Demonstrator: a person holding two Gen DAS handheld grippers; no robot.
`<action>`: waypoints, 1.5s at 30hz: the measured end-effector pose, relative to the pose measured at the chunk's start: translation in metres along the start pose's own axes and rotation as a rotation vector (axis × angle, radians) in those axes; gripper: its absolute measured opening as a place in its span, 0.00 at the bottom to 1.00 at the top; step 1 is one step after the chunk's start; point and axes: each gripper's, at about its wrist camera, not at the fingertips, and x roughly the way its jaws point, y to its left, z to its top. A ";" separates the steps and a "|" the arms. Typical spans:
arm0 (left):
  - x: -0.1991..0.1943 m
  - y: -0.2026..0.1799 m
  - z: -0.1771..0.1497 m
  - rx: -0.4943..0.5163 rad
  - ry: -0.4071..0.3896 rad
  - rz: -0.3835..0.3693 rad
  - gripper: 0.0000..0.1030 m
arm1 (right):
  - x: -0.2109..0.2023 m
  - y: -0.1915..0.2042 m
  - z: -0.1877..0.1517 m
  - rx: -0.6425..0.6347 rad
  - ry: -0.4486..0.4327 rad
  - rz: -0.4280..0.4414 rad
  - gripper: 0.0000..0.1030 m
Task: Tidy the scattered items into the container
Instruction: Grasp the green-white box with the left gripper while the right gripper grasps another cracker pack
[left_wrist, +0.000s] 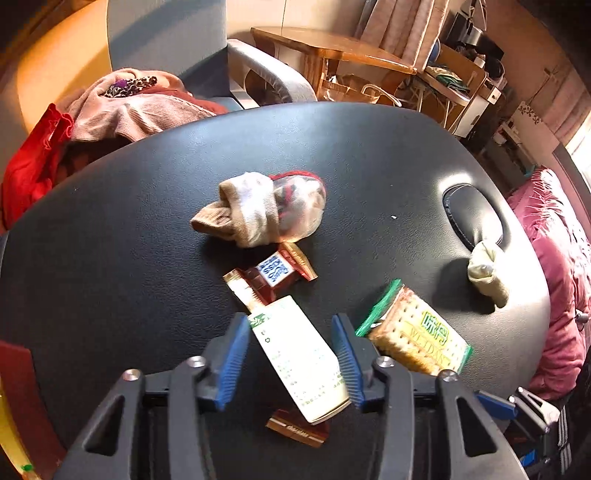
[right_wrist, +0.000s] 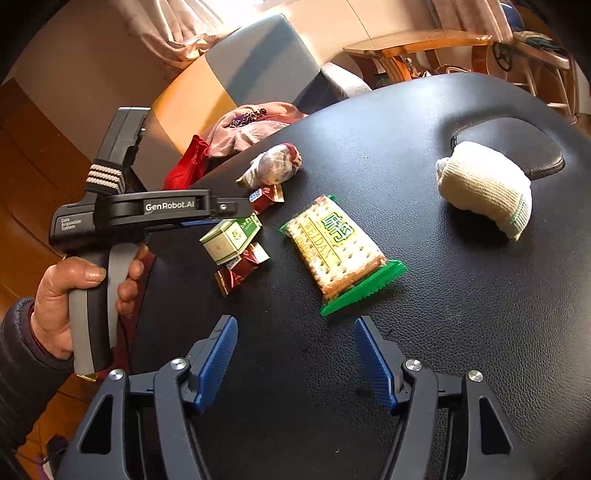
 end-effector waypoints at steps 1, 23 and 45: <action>-0.001 0.003 -0.003 -0.006 -0.006 -0.006 0.41 | 0.001 0.000 0.000 -0.001 0.001 -0.004 0.65; -0.037 0.054 -0.113 -0.056 -0.059 -0.020 0.32 | 0.048 0.023 0.053 -0.272 0.041 -0.285 0.63; -0.069 0.030 -0.141 0.061 -0.146 -0.022 0.56 | 0.004 0.037 -0.022 -0.226 0.005 -0.250 0.55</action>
